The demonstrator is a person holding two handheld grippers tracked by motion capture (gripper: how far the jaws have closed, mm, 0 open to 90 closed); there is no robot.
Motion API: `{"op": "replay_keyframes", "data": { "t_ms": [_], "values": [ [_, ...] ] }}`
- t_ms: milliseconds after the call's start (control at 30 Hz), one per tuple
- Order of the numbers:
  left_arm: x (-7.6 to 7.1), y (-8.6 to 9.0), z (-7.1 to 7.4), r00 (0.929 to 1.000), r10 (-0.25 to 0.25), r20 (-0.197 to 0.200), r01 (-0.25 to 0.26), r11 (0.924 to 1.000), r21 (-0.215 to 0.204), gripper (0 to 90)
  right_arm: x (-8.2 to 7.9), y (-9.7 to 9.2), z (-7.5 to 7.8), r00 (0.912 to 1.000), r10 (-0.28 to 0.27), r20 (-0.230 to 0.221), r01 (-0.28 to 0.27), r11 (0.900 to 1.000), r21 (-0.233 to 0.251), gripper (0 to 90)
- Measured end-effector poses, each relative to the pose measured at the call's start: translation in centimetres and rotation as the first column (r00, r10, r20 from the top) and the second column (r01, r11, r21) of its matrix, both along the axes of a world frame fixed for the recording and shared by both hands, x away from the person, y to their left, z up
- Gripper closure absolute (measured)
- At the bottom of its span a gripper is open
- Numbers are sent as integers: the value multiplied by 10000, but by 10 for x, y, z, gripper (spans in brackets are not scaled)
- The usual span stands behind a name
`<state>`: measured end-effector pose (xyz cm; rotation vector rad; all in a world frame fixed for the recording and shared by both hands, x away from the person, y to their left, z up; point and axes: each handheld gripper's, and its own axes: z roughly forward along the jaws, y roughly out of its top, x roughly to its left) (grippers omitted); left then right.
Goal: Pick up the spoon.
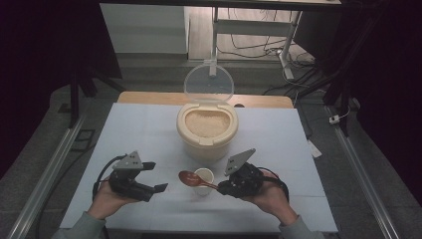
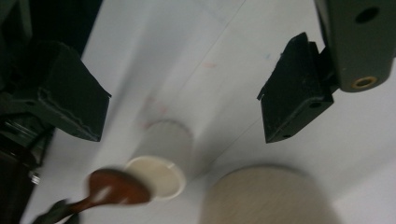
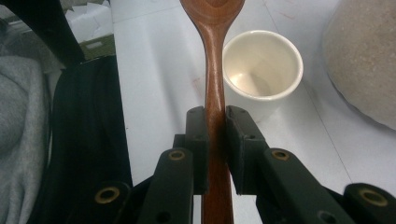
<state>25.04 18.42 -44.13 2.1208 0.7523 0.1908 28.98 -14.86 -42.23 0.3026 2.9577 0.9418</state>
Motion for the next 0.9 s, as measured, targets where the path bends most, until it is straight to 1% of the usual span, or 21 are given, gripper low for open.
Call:
{"op": "replay_keyframes", "data": {
  "t_ms": [100, 200, 300, 400, 467, 500, 567, 633, 667, 733, 767, 800, 867, 900],
  "values": [
    [1, -17, 13, 9983, -570, 86, 567, 9981, 237, 168, 0, 2, -1, 9999, 99, 31, -99, 9999, -35, 790],
    [4, -34, 21, 9943, -1068, 25, 1065, 9927, 558, 175, -2, 4, -1, 9999, 149, 81, -148, 9999, -61, 790],
    [8, -47, 23, 9915, -1302, -46, 1301, 9883, 799, 183, -2, 6, -1, 9997, 211, 156, -209, 9997, -113, 790],
    [11, -58, 24, 9887, -1499, -1, 1492, 9840, 971, 200, -3, 8, -2, 9995, 279, 171, -277, 9996, -108, 790],
    [13, -65, 27, 9851, -1722, 2, 1710, 9780, 1194, 210, -3, 9, -2, 9992, 337, 210, -334, 9993, -165, 790],
    [14, -70, 28, 9831, -1831, -17, 1818, 9750, 1278, 229, -3, 10, -2, 9990, 378, 234, -372, 9990, -252, 790],
    [16, -79, 30, 9762, -2167, -117, 2160, 9649, 1495, 240, -4, 11, -2, 9987, 414, 286, -406, 9988, -263, 790],
    [19, -88, 30, 9681, -2491, -284, 2502, 9526, 1730, 263, -4, 13, -2, 9982, 477, 358, -466, 9985, -294, 790],
    [22, -92, 30, 9643, -2616, -417, 2648, 9470, 1818, 286, -4, 14, -1, 9972, 590, 452, -573, 9976, -388, 790],
    [27, -100, 28, 9526, -2912, -877, 3030, 9335, 1917, 296, -5, 15, -2, 9972, 586, 465, -572, 9978, -327, 790],
    [30, -103, 26, 9439, -3101, -1131, 3269, 9258, 1896, 308, -5, 15, -2, 9971, 616, 448, -602, 9977, -324, 790],
    [32, -105, 25, 9366, -3229, -1357, 3444, 9198, 1882, 318, -5, 15, -2, 9965, 677, 485, -660, 9972, -354, 790],
    [36, -110, 22, 9288, -3335, -1617, 3619, 9104, 2007, 342, -6, 16, -2, 9960, 722, 519, -702, 9967, -395, 790],
    [37, -112, 20, 9260, -3374, -1693, 3684, 9056, 2101, 351, -6, 16, -2, 9956, 753, 552, -732, 9965, -395, 790]
  ]
}}
